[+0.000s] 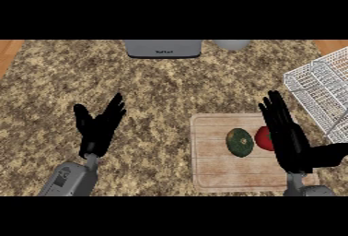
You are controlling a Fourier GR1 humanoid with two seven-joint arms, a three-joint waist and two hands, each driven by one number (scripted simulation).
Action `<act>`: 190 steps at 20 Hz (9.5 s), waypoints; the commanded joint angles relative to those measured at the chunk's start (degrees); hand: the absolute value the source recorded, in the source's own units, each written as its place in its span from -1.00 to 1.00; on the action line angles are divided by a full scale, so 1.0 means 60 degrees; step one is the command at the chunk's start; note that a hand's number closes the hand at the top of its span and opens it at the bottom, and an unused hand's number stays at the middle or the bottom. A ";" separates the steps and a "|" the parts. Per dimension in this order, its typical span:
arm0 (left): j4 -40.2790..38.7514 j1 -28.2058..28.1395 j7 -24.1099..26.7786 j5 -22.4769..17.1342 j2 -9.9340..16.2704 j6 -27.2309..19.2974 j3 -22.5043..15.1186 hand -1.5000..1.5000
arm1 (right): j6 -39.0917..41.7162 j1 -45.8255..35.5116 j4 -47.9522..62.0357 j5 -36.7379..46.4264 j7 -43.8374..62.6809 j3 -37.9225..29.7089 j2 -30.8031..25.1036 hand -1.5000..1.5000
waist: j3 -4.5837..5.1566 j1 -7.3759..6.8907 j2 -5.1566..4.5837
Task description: Pick the squash from the cutting board and place it in the tiered basket
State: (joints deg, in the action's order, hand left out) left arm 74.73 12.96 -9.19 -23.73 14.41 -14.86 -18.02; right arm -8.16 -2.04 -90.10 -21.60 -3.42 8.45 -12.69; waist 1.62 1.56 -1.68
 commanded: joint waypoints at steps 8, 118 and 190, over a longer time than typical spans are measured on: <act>-0.0239 -0.1593 0.1231 0.1104 0.0975 -0.1098 0.0481 0.00 | -0.4652 0.0766 0.0125 0.2553 0.0091 -0.3739 -0.1666 -1.00 | -0.0219 0.0410 0.0393; 0.0926 -0.3343 0.1613 0.2965 -0.0224 -0.0529 0.1265 0.00 | 0.2707 0.1777 -0.0208 1.1553 0.8045 -0.2995 -0.1714 1.00 | -0.0270 0.0209 0.0324; 0.0807 -0.2931 0.1444 0.3984 -0.0772 0.0296 0.1824 0.00 | -0.1703 -0.6155 0.6448 0.7656 0.4540 -0.7718 -0.4124 -1.00 | -0.0276 -0.0351 0.0273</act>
State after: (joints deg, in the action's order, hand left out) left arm 79.76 -4.13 -0.93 0.21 8.29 -14.12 -7.98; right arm -15.29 -37.15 -50.73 27.96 26.13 -35.44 -39.30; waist 0.00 -0.67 -0.07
